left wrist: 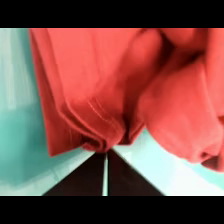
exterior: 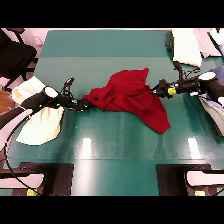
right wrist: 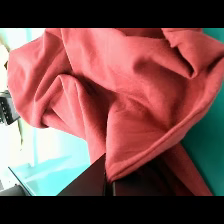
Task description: Fold the shirts.
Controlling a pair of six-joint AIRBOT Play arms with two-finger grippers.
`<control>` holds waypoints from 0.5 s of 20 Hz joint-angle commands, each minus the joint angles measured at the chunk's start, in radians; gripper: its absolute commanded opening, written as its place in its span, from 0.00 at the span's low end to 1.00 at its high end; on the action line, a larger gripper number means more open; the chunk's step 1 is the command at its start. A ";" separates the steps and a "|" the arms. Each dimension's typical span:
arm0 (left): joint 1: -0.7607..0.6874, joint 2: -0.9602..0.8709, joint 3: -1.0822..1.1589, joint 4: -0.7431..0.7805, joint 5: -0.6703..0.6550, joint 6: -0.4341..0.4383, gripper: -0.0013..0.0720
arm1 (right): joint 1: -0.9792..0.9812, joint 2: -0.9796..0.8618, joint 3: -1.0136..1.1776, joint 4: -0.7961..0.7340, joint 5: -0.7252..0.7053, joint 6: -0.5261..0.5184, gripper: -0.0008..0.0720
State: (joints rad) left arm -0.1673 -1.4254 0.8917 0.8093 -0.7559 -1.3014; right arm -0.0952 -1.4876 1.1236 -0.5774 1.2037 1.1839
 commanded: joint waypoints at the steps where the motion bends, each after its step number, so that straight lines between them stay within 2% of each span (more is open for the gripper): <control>1: 0.001 0.036 0.001 -0.028 0.010 0.000 0.05 | 0.000 0.001 0.001 0.000 0.003 0.001 0.03; 3: 0.001 0.114 0.001 -0.018 0.050 -0.011 0.05 | -0.003 0.001 0.001 -0.002 0.005 0.000 0.03; 7: 0.001 0.256 0.003 0.091 0.122 -0.111 0.05 | -0.005 0.001 0.001 -0.002 0.002 -0.001 0.03; 9: 0.001 0.248 0.003 0.177 0.085 -0.163 0.05 | -0.005 0.001 0.001 -0.001 0.003 -0.006 0.03; 10: 0.001 0.232 0.003 0.183 0.033 -0.161 0.05 | -0.005 0.001 0.001 -0.001 0.003 -0.006 0.03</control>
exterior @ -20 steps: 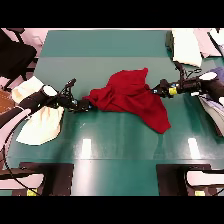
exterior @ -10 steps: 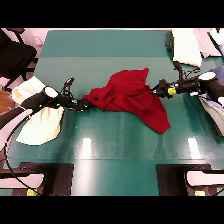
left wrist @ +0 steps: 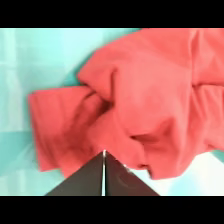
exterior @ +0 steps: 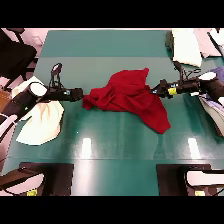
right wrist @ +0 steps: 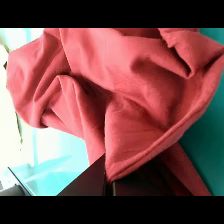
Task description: Fold the shirts.
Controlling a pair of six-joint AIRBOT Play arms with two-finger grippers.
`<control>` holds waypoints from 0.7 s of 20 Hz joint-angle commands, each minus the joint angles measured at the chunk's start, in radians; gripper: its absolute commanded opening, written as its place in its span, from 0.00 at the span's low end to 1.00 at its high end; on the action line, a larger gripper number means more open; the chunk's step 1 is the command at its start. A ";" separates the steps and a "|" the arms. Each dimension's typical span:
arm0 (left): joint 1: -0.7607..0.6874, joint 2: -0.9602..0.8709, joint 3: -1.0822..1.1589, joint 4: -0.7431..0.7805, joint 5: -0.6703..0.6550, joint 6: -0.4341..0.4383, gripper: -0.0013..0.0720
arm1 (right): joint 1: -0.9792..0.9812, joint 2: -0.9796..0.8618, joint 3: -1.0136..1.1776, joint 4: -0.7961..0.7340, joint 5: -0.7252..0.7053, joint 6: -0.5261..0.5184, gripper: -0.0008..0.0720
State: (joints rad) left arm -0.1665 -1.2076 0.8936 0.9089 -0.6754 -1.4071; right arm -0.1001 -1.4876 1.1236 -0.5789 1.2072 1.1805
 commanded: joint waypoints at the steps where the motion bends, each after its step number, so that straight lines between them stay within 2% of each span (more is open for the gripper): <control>1: 0.000 -0.002 -0.002 0.082 -0.111 -0.051 0.05 | 0.000 0.001 0.001 0.002 0.000 -0.003 0.03; 2: 0.000 -0.016 -0.008 0.083 -0.161 -0.051 0.32 | 0.000 0.001 0.001 0.002 0.000 -0.003 0.03; 3: 0.000 -0.019 -0.028 0.081 -0.173 -0.053 0.67 | 0.000 0.001 0.001 0.002 0.000 -0.003 0.03; 4: 0.000 -0.019 -0.055 0.079 -0.168 -0.061 0.73 | 0.000 0.001 0.001 0.002 0.002 -0.003 0.03; 9: 0.000 -0.019 -0.195 -0.008 -0.023 -0.043 0.73 | 0.001 0.001 0.001 0.002 0.008 -0.005 0.03; 12: 0.000 -0.020 -0.203 -0.138 0.060 0.055 0.73 | 0.001 0.001 0.001 0.002 0.008 -0.005 0.03; 14: 0.000 -0.021 -0.203 -0.156 0.093 0.064 0.73 | 0.001 0.001 0.001 0.003 0.008 -0.005 0.03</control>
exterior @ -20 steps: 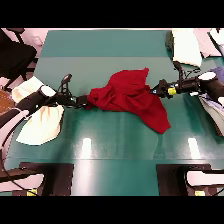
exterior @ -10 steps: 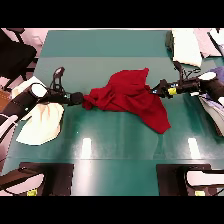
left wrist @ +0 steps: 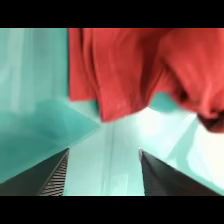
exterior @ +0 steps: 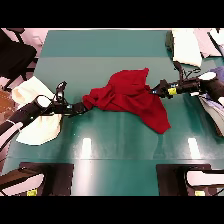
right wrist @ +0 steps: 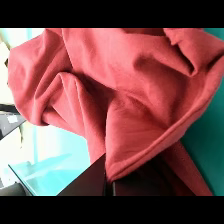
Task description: Fold the shirts.
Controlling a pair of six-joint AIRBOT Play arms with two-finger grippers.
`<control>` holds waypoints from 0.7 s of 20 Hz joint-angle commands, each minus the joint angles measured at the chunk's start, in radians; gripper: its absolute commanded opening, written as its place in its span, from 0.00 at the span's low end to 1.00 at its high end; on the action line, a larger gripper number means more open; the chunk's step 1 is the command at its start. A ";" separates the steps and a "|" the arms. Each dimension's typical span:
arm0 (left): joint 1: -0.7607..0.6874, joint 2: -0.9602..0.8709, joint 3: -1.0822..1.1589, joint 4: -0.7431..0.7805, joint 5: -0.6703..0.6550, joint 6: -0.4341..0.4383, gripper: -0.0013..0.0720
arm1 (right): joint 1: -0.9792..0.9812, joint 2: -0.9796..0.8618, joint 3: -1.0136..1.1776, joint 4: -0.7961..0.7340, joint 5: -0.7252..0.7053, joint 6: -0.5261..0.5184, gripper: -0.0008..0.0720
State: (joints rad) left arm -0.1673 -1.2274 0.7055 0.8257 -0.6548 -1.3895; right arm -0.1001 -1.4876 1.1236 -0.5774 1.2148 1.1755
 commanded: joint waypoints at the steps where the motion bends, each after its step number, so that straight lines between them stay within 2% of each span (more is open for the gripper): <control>1: 0.001 -0.001 -0.014 -0.071 0.084 0.049 0.73 | 0.001 0.001 0.001 0.001 0.001 0.000 0.03; 2: 0.001 -0.005 -0.014 -0.072 0.097 0.056 0.72 | 0.001 0.001 0.001 0.001 0.001 0.000 0.03; 3: 0.001 -0.014 -0.014 -0.072 0.101 0.061 0.62 | 0.001 0.001 0.001 0.001 0.001 0.000 0.03; 4: 0.001 -0.029 -0.014 -0.079 0.100 0.064 0.59 | 0.001 0.001 0.001 0.002 0.001 0.000 0.03; 5: 0.001 -0.046 -0.014 -0.088 0.093 0.067 0.60 | 0.001 0.001 0.001 0.002 0.001 0.000 0.03; 8: -0.002 -0.077 -0.014 -0.190 0.080 0.163 0.59 | 0.001 0.001 0.001 0.002 0.003 0.000 0.03; 12: -0.002 -0.077 -0.014 -0.206 0.113 0.170 0.59 | 0.001 0.001 0.001 0.002 0.011 0.000 0.03; 14: -0.002 -0.077 -0.014 -0.210 0.059 0.168 0.59 | 0.001 0.001 0.001 0.002 0.010 0.000 0.03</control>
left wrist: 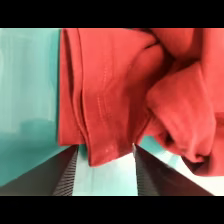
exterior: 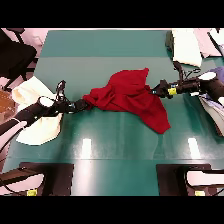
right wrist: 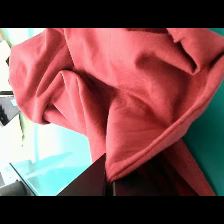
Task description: Fold the shirts.
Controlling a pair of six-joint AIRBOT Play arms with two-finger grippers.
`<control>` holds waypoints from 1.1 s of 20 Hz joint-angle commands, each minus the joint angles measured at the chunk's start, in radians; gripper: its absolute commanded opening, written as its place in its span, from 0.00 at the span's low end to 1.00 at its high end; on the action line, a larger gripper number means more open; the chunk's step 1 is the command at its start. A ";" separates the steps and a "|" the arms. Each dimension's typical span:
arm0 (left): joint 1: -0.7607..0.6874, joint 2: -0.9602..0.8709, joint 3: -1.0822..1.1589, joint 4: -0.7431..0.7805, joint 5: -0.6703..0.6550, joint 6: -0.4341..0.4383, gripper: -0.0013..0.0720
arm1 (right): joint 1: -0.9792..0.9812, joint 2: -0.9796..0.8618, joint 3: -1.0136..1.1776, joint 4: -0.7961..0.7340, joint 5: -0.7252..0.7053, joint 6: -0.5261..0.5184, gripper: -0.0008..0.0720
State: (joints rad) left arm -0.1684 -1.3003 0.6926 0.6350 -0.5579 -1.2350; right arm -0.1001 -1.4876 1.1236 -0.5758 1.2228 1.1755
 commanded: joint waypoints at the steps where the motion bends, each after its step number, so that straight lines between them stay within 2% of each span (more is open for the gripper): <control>1: 0.000 -0.005 -0.001 -0.018 -0.071 0.015 0.59 | 0.001 0.001 0.001 0.001 0.002 0.001 0.03; 4: 0.000 -0.005 -0.001 -0.037 -0.061 0.023 0.59 | 0.001 0.001 0.001 0.002 0.002 0.001 0.03; 7: -0.001 -0.005 -0.001 -0.137 -0.041 0.089 0.59 | 0.008 0.001 0.001 0.005 0.001 0.001 0.03; 10: -0.042 -0.006 0.000 -0.143 0.033 0.091 0.59 | 0.031 0.001 0.001 0.005 -0.009 0.001 0.03; 12: -0.081 -0.006 -0.001 -0.142 0.069 0.092 0.20 | 0.036 0.001 0.001 0.006 -0.017 0.001 0.03; 13: -0.094 -0.006 0.000 -0.145 0.080 0.091 0.18 | 0.036 0.001 0.001 0.006 -0.018 0.001 0.03; 14: -0.096 -0.006 0.000 -0.152 0.080 0.091 0.06 | 0.036 0.001 0.001 0.006 -0.014 0.001 0.03; 20: -0.093 0.050 0.072 -0.152 0.077 0.084 0.05 | -0.045 0.037 0.001 -0.003 0.015 -0.013 0.03; 22: -0.093 0.117 0.126 -0.069 0.095 0.024 0.05 | -0.098 0.095 0.001 -0.002 0.005 -0.018 0.03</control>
State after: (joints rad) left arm -0.2596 -1.2442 0.7628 0.4984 -0.4835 -1.1572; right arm -0.1436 -1.4433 1.1233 -0.5758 1.2304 1.1683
